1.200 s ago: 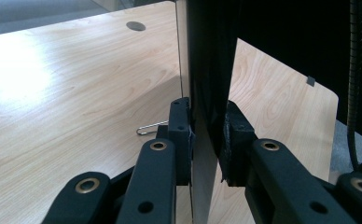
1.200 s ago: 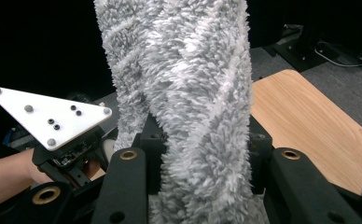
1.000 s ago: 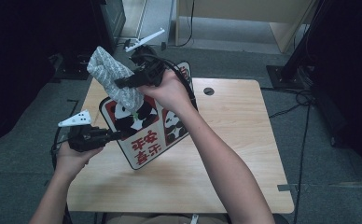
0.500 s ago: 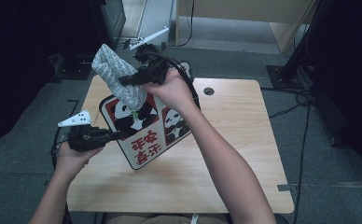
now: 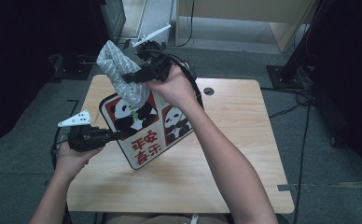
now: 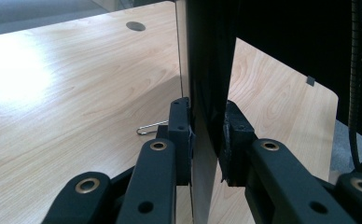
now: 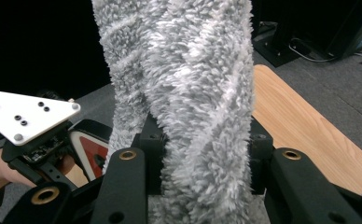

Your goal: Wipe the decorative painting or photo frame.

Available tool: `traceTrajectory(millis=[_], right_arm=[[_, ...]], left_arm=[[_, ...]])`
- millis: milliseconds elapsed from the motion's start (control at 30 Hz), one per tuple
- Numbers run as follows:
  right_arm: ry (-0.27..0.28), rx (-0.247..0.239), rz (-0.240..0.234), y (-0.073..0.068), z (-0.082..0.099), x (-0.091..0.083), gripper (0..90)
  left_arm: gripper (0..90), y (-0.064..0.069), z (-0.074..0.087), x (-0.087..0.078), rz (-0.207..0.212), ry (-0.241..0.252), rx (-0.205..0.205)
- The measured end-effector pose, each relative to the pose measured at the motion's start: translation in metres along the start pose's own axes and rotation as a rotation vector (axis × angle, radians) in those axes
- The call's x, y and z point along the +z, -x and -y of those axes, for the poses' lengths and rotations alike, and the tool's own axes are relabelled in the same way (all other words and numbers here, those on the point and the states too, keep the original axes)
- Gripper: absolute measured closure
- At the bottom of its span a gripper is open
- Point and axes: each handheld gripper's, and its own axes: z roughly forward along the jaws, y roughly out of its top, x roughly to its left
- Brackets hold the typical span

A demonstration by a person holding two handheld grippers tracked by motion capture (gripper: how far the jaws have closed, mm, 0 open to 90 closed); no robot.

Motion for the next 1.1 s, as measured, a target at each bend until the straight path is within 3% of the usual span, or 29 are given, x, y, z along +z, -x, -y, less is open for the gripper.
traceTrajectory(millis=[1100], right_arm=[[0.006,0.032,0.043,0.017,0.002,-0.017,62.7]], left_arm=[[78.1,0.000,0.000,0.000,0.002,-0.001,0.001]])
